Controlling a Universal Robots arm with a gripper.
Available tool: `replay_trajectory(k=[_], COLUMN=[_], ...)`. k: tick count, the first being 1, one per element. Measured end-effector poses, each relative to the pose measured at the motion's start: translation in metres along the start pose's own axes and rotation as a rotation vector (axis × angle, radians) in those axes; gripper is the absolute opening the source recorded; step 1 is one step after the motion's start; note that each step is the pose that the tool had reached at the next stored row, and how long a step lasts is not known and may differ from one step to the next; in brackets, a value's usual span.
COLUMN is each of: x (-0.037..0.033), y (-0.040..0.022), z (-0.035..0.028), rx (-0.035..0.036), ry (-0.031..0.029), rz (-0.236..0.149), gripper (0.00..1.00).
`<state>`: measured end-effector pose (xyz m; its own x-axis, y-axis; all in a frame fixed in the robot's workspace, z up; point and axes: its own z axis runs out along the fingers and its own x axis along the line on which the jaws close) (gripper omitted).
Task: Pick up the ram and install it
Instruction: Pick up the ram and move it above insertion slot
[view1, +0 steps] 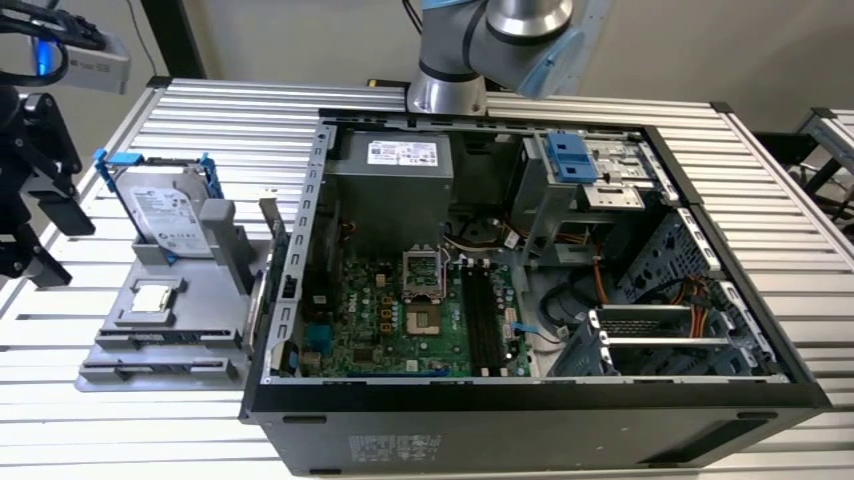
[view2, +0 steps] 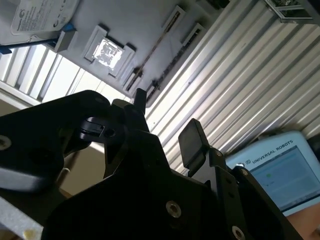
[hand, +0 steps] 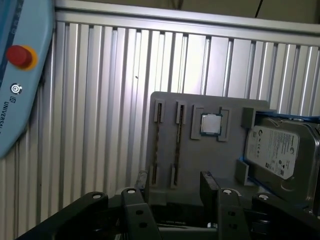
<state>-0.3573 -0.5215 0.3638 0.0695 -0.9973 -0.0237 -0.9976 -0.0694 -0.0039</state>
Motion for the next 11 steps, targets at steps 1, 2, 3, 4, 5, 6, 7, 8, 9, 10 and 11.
replay_trajectory(k=[1, 2, 3, 4, 5, 6, 7, 8, 9, 10, 11], x=[0.0000, 0.0000, 0.0000, 0.0000, 0.0001, 0.0001, 0.0001, 0.0001, 0.0002, 0.0002, 0.0002], y=[0.0000, 0.0000, 0.0000, 0.0000, 0.0000, 0.0000, 0.0000, 0.0000, 0.0000, 0.0000, 0.0000], z=[0.0005, 0.0011, 0.0017, 0.0023, 0.0029, 0.0036, 0.0043, 0.0052, 0.0061, 0.0071, 0.0081], rx=[0.0001, 0.0001, 0.0002, 0.0002, 0.0002, 0.0002, 0.0002, 0.0002, 0.0002, 0.0003, 0.0002], ry=[0.0000, 0.0000, -0.0001, -0.0001, -0.0002, -0.0002, -0.0002, -0.0002, -0.0002, -0.0002, -0.0002], rz=[0.001, 0.002, 0.003, 0.004, 0.005, 0.005, 0.006, 0.006, 0.006, 0.007, 0.007], gripper=[1.00, 1.00, 1.00, 1.00, 1.00, 1.00, 1.00, 1.00, 1.00, 1.00, 1.00])
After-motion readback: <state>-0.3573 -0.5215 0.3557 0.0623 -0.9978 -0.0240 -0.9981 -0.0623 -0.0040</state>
